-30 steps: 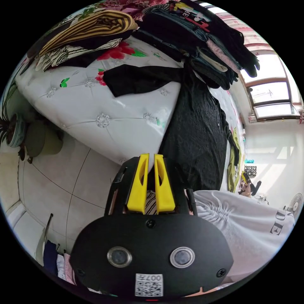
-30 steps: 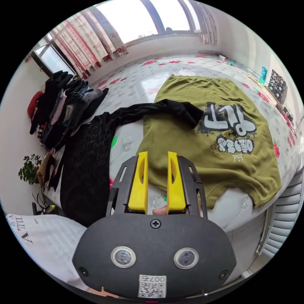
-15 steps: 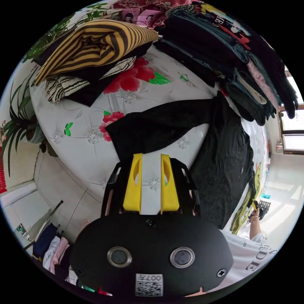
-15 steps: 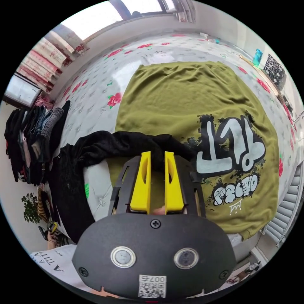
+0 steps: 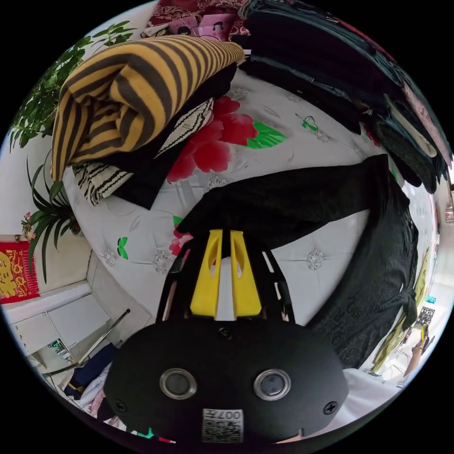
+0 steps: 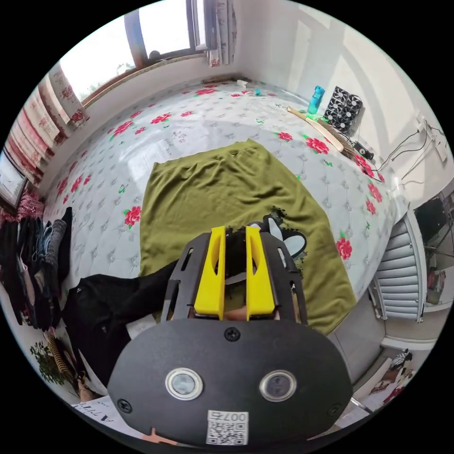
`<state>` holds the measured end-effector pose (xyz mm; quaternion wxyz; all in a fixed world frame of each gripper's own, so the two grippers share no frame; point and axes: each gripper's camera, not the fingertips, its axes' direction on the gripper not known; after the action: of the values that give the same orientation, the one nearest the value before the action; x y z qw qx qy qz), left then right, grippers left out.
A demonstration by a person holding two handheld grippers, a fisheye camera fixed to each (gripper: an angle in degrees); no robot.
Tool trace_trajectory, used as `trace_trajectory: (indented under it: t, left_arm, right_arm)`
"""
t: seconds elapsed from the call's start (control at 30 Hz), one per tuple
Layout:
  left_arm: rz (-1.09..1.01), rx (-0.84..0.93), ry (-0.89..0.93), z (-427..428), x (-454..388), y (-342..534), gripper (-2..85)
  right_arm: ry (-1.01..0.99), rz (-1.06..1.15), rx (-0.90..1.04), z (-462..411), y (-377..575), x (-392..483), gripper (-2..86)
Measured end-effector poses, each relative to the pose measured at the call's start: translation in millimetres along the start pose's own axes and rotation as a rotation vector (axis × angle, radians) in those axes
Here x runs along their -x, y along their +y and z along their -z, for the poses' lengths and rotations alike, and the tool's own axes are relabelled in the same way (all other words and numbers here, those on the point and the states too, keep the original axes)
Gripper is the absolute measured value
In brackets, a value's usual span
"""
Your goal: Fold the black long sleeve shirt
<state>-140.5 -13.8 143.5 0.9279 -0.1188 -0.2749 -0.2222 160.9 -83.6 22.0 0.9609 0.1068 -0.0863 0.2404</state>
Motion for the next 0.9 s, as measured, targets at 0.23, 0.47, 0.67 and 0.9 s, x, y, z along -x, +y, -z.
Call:
trace_trajectory:
  t: [0.23,0.47,0.67,0.9]
  left_arm:
    - [-0.020,-0.446,0.230,87.4,42.3,20.9,0.1]
    - [0.147,-0.743,0.425,161.5,125.2,-16.7,0.1]
    - [0.011,-0.837,0.510,189.4,106.2,-35.3,0.1]
    - [-0.842,-0.901,0.769,258.1,-67.3,22.2,1.8]
  right_arm:
    - [-0.452,0.197,0.123,0.8,153.9,68.9,4.1]
    - [-0.628,0.389,0.241,28.4,279.0,110.5,4.8]
    - [-0.591,0.473,0.227,61.3,339.5,103.6,5.4]
    - [-0.666,0.358,0.168,77.9,369.1,72.9,6.5]
